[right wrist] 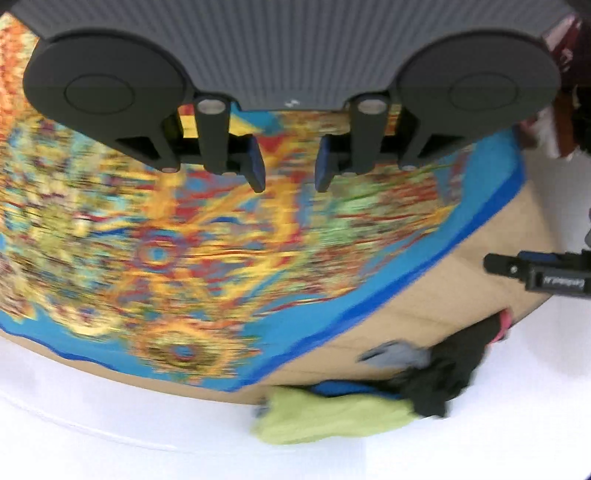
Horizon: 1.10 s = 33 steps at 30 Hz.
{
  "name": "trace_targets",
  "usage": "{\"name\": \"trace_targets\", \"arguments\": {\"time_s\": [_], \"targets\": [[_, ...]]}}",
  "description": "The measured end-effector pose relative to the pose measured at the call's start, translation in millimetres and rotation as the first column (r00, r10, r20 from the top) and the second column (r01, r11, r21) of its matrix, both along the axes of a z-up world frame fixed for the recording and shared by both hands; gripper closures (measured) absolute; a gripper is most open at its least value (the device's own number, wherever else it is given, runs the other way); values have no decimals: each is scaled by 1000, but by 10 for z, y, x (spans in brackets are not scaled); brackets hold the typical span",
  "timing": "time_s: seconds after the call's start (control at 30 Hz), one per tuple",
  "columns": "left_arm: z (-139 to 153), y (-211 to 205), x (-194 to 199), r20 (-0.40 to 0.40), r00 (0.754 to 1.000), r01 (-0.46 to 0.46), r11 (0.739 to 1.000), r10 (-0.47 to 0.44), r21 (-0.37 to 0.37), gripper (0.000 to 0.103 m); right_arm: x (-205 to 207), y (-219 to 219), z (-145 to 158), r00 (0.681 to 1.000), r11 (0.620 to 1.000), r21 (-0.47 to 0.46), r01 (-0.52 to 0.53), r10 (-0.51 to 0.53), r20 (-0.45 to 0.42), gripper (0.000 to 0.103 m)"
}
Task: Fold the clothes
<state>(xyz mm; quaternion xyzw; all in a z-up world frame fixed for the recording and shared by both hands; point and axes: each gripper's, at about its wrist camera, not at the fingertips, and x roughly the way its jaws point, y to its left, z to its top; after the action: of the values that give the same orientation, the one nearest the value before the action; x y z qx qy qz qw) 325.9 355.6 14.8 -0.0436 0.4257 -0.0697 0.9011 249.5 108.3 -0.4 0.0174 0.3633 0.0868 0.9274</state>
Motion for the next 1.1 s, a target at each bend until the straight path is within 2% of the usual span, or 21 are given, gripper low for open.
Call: {"name": "trace_targets", "arguments": {"time_s": [0.1, 0.2, 0.23, 0.3, 0.33, 0.37, 0.4, 0.5, 0.57, 0.63, 0.7, 0.87, 1.0, 1.1], "targets": [[-168, -368, 286, -14, 1000, 20, 994, -19, 104, 22, 94, -281, -67, 998, 998, 23, 54, -54, -15, 68], [-362, -388, 484, -39, 999, -7, 967, 17, 256, 20, 234, -447, -150, 996, 997, 22, 69, -67, -64, 68], [-380, -345, 519, -37, 999, -28, 961, 39, 276, 10, 277, -491, -178, 995, 998, 13, 65, -64, -82, 70], [-363, -231, 585, -41, 995, -77, 954, 93, 290, 9, 301, -560, -187, 995, 999, -28, 35, -37, -96, 69], [-336, -173, 627, -53, 991, -102, 951, 122, 293, 12, 302, -599, -180, 995, 999, -46, 21, -25, -97, 69], [-309, -116, 668, -66, 986, -126, 946, 152, 297, 21, 304, -659, -170, 995, 999, -50, 20, -25, -97, 69], [-265, -100, 713, -69, 982, -145, 943, 173, 301, 24, 309, -756, -153, 994, 999, -31, 42, -45, -95, 68], [-82, -244, 841, -48, 990, -123, 968, 136, 218, 22, 405, -1085, -139, 983, 987, 19, 161, -158, -94, 68], [8, -451, 970, -44, 996, -71, 984, 80, 166, 22, 485, -1310, -136, 966, 968, 50, 247, -242, -96, 67], [55, -705, 1090, -23, 1000, 4, 989, 0, 145, 21, 567, -1456, -123, 953, 952, 81, 297, -289, -97, 66], [23, -967, 1235, -16, 997, 77, 987, -76, 140, 20, 653, -1543, -103, 945, 941, 105, 322, -313, -93, 66], [-78, -1504, 1662, -9, 973, 228, 967, -229, 112, 20, 1039, -1465, 16, 948, 947, 42, 320, -319, -21, 68], [-126, -1890, 2153, -21, 950, 313, 946, -313, 86, 20, 1528, -1451, 51, 943, 943, 25, 333, -333, -10, 68], [-251, -2045, 2394, -28, 940, 340, 933, -339, 117, 20, 1873, -1448, 3, 957, 958, -16, 287, -287, -32, 68]]}}
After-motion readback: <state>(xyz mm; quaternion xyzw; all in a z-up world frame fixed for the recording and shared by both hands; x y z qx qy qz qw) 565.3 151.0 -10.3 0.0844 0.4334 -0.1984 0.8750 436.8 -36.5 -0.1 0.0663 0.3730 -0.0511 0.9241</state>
